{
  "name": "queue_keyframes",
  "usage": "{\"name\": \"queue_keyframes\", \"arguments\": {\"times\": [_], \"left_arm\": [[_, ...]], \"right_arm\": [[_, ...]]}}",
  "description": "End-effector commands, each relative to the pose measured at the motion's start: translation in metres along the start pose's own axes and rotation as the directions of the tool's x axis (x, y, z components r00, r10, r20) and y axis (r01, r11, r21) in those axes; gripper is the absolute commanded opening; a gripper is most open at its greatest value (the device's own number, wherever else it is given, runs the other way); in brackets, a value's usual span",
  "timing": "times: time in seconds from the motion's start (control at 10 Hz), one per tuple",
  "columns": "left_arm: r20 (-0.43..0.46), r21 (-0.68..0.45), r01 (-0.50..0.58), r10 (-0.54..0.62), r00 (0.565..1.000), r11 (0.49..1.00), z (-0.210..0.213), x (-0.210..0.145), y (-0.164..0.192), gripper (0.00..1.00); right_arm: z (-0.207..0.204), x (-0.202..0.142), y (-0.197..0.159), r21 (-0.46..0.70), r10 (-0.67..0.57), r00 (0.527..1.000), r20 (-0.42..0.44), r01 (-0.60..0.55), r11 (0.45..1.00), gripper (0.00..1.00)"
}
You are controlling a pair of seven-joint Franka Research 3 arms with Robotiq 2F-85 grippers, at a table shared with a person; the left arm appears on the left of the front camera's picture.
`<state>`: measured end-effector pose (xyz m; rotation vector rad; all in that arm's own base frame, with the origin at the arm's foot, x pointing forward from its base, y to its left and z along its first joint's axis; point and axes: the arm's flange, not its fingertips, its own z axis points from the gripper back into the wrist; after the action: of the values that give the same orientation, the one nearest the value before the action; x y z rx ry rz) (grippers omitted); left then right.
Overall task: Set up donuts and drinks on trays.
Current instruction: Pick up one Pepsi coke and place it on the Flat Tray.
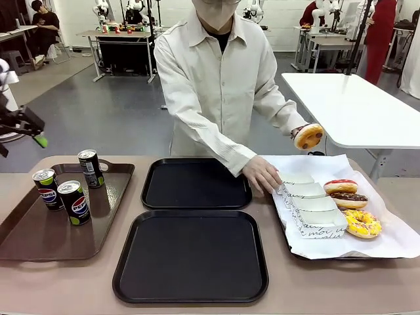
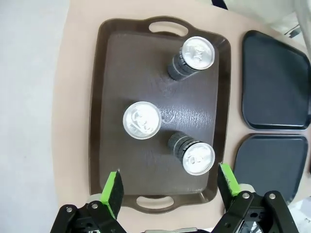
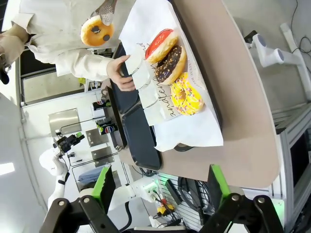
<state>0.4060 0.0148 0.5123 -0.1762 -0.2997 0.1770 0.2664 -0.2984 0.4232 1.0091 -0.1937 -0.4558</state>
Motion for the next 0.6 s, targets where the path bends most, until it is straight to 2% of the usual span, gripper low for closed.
{"name": "queue_keyframes", "arguments": {"times": [0.0, 0.2, 0.5], "left_arm": [[0.007, 0.103, 0.017, -0.018, 1.0, 0.994, -0.016, -0.013, -0.029, 1.0], [-0.023, 0.171, 0.082, -0.079, 0.997, 0.982, -0.04, -0.033, -0.051, 1.0], [-0.022, 0.195, 0.094, -0.091, 0.996, 0.976, -0.056, -0.038, -0.07, 1.0]], "right_arm": [[0.002, -0.002, 0.0, 0.0, -0.009, 1.0, -0.013, 0.009, 1.0, 1.0], [0.002, -0.002, 0.0, 0.0, -0.009, 1.0, -0.013, 0.009, 1.0, 1.0], [0.002, -0.002, 0.0, 0.0, -0.009, 1.0, -0.013, 0.009, 1.0, 1.0]]}}
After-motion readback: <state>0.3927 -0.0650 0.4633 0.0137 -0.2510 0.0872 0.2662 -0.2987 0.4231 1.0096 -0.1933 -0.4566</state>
